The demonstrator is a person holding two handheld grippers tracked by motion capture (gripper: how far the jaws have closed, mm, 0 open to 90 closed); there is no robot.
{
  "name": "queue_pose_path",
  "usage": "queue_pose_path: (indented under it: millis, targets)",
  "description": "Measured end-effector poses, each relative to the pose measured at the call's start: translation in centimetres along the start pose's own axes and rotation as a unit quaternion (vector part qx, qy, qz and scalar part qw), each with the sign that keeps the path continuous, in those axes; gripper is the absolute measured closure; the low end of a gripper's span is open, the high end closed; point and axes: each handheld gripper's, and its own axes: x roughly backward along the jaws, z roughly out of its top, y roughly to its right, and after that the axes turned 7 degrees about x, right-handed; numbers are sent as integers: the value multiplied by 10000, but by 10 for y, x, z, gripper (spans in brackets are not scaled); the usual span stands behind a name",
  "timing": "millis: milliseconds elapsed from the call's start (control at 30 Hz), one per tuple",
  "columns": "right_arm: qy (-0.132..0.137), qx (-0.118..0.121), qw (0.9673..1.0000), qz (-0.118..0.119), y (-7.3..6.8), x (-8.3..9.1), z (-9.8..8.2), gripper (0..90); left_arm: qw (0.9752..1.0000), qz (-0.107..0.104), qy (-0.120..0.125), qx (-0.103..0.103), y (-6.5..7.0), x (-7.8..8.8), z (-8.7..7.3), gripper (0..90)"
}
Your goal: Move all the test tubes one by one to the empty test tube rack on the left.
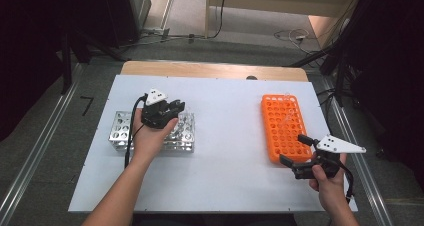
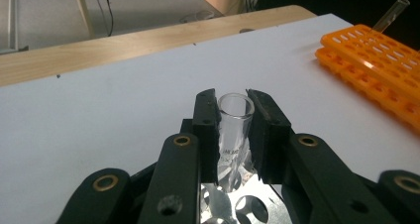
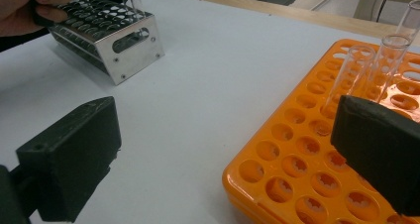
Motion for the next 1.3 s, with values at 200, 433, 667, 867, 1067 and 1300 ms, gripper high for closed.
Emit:
queue_pose_path:
  millis: [200,433,667,867,1067,1300]
  targets:
    - [-6,-10,10000,0,0,-1,0,0,9999,9,-137,5,0,-3,-2,751]
    - [-6,-13,10000,-9,0,-1,0,0,9995,-1,-303,0,0,-5,-3,744]
    - [-6,-10,10000,-5,0,-1,0,0,9994,-18,-340,87,1,-4,-3,690]
    - [-4,-3,10000,-16,1,0,0,0,9997,-67,-202,138,1,2,-4,597]
    - [-11,-35,10000,-39,1,0,0,0,9997,-194,-14,159,2,13,-8,494]
    - [7,-28,10000,-48,2,-2,1,0,9986,-460,246,108,10,33,-16,322]
